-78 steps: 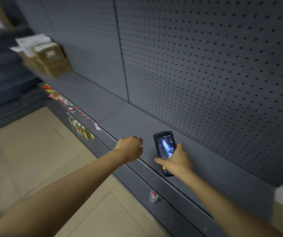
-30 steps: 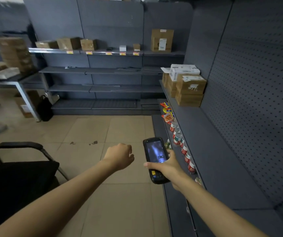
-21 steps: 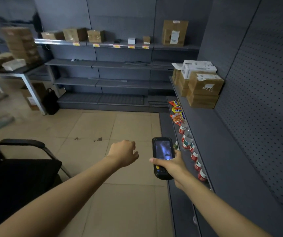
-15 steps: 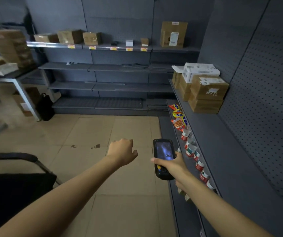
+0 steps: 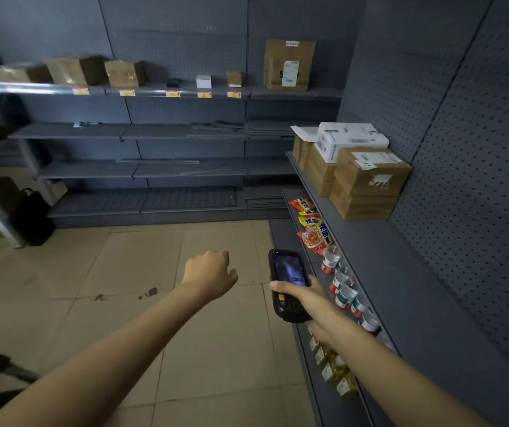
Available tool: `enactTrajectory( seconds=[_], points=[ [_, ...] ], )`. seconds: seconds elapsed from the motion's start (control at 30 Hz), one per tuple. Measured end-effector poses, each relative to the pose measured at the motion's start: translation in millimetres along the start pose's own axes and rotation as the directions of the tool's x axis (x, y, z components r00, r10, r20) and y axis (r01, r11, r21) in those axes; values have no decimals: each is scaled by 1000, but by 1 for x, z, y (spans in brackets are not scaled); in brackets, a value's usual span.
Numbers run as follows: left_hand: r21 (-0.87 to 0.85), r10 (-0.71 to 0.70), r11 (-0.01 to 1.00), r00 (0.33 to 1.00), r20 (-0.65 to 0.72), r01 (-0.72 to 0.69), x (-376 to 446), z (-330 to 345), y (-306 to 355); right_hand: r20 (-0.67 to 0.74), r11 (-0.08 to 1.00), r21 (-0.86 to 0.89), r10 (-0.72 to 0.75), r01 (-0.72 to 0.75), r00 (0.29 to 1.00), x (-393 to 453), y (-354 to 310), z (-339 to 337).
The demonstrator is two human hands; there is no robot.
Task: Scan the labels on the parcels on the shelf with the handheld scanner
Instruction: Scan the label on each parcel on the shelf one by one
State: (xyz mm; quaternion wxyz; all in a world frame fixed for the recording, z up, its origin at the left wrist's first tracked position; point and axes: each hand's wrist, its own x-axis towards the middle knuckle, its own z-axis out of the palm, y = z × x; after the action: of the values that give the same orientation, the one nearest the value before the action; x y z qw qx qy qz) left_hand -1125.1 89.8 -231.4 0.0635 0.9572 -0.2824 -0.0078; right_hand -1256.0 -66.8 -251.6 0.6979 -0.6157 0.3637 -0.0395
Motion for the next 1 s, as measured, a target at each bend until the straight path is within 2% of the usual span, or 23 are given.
enactTrajectory(
  seconds=[0.4,0.53,0.83,1.0],
  points=[
    [-12,61,998,997,38,-61,165,6,11,28,1000,11,13,-13,1000,136,-77,-3],
    [-49,52,997,999,-1,-52,219,0,14,44,1000,11,-17,16,999,185,-108,-2],
    [-46,53,998,998,45,-51,301,8,-7,57,996,88,-16,11,998,269,-148,13],
    [-34,90,996,993,76,-87,359,13,-27,34,979,200,23,-29,999,320,-162,33]
  ],
)
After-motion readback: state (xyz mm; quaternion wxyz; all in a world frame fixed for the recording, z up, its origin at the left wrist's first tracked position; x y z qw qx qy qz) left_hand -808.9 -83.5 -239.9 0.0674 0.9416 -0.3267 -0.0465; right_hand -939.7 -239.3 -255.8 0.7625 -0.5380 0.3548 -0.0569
